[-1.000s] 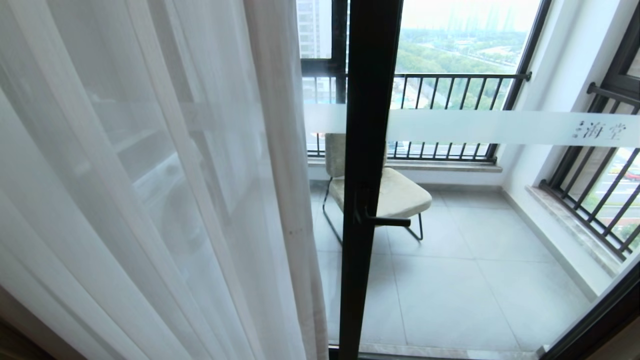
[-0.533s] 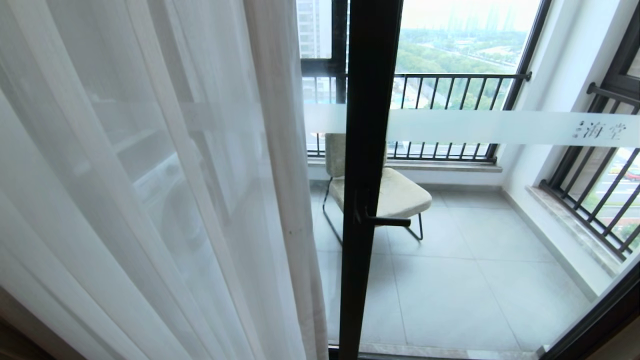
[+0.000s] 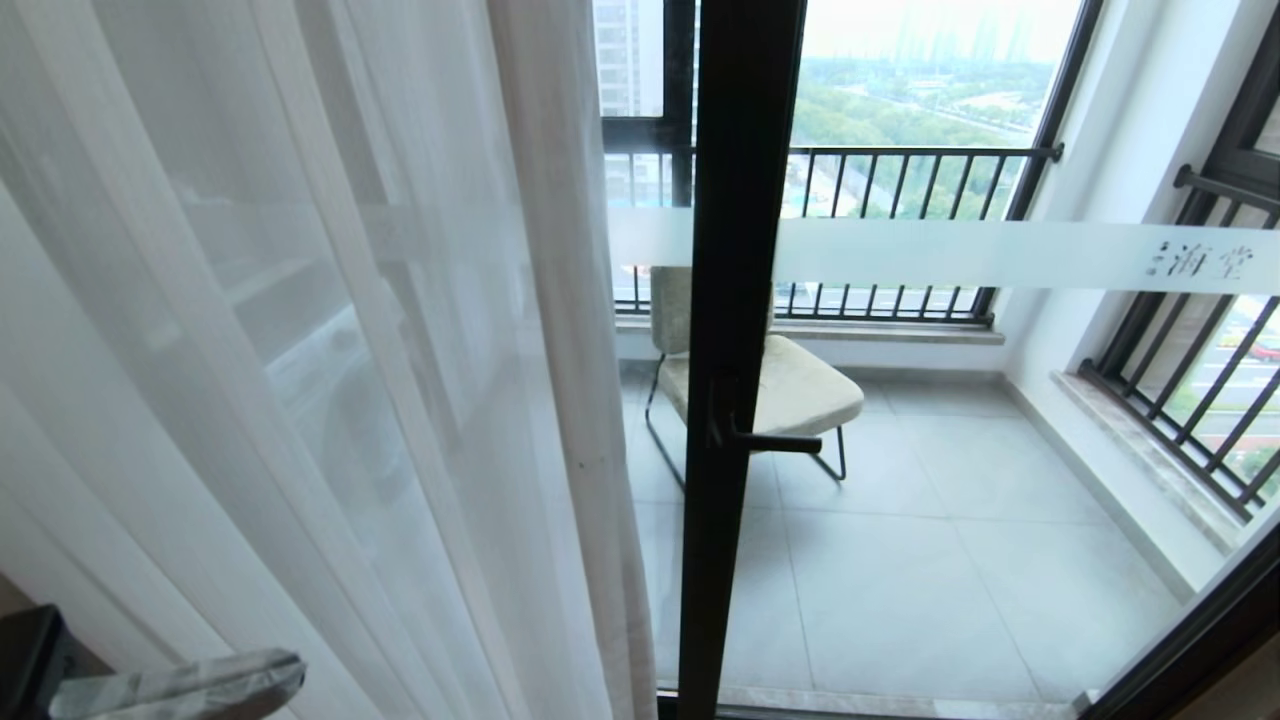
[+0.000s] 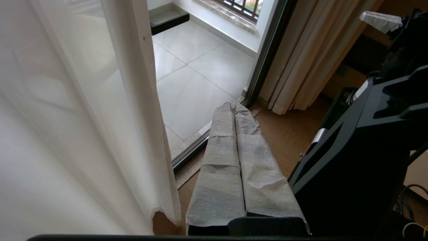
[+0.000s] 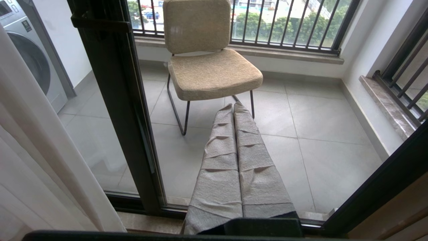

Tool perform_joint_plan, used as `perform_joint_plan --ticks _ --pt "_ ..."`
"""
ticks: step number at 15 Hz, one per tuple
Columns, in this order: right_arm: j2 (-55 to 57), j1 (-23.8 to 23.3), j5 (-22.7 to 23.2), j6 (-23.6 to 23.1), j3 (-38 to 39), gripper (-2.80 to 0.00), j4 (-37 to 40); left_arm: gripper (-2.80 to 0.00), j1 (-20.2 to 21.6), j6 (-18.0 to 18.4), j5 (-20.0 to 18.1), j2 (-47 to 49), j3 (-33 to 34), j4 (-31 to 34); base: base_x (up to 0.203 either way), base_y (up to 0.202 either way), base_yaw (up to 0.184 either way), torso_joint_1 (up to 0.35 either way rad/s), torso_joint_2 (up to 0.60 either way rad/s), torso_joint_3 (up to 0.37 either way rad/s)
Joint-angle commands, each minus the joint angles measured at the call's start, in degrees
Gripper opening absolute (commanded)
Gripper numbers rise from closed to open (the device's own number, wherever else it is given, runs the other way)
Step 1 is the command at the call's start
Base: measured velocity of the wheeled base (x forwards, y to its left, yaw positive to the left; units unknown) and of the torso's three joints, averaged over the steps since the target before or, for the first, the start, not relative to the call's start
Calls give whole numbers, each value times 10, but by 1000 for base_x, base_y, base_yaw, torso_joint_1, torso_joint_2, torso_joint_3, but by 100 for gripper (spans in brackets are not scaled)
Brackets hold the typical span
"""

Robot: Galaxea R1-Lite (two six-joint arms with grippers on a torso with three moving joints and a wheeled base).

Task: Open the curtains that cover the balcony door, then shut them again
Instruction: Pull the inner curtains open on both sides

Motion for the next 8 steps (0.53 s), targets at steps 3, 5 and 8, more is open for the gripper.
perform_joint_plan --ticks 3,5,8 --pt "0 0 0 0 0 -280 0 -280 -10 1 10 132 -68 -24 0 0 0 0 0 0" --pt "0 0 0 0 0 -280 0 -280 -11 -2 23 165 -104 -26 0 0 0 0 0 0" --pt "0 0 0 0 0 -280 0 -280 -37 -4 26 202 -137 -27 0 0 0 0 0 0"
